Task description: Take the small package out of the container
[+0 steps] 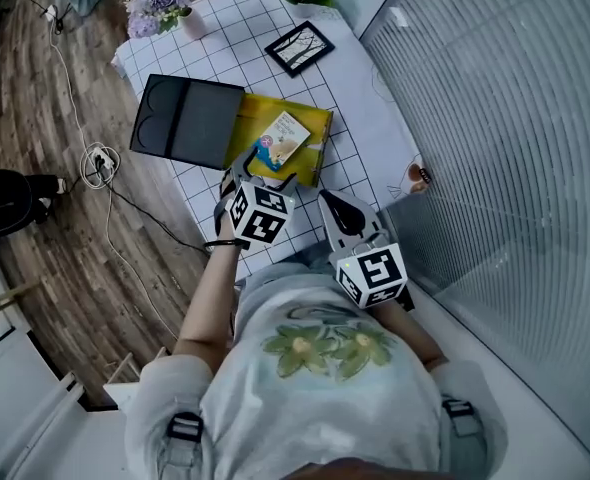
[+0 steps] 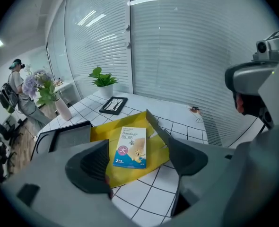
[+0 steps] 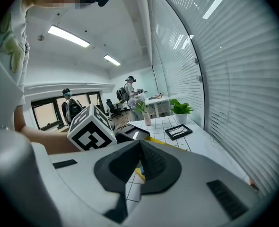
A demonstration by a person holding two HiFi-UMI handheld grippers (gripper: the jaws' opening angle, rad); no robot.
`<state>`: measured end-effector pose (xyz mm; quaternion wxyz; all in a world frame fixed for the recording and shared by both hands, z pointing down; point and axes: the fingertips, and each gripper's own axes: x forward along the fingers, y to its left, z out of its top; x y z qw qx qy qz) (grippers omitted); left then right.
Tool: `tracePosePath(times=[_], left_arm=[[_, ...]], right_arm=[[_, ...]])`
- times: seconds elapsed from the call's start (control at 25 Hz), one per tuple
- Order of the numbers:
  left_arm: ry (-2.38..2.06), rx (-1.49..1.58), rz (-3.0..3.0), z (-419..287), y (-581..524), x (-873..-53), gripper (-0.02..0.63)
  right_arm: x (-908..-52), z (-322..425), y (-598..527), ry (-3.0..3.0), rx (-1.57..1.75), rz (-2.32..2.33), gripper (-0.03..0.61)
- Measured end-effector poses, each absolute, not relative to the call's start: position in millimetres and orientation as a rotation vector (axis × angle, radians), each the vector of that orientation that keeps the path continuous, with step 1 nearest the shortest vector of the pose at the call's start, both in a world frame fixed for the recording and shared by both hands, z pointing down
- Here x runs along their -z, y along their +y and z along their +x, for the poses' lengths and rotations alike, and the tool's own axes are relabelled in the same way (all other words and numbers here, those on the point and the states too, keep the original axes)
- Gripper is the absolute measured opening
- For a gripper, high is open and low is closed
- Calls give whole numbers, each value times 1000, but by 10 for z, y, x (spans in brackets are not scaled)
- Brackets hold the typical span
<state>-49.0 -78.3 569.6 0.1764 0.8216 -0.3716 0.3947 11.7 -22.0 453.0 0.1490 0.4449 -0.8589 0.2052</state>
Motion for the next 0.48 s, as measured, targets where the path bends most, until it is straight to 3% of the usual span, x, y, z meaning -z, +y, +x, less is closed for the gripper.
tracePosePath(times=[0.48], left_arm=[[-993,-1277,2209,-438,-1019,-6102,374]], right_arm=[[-4594,209,-605,-2494,-628,1241,8]])
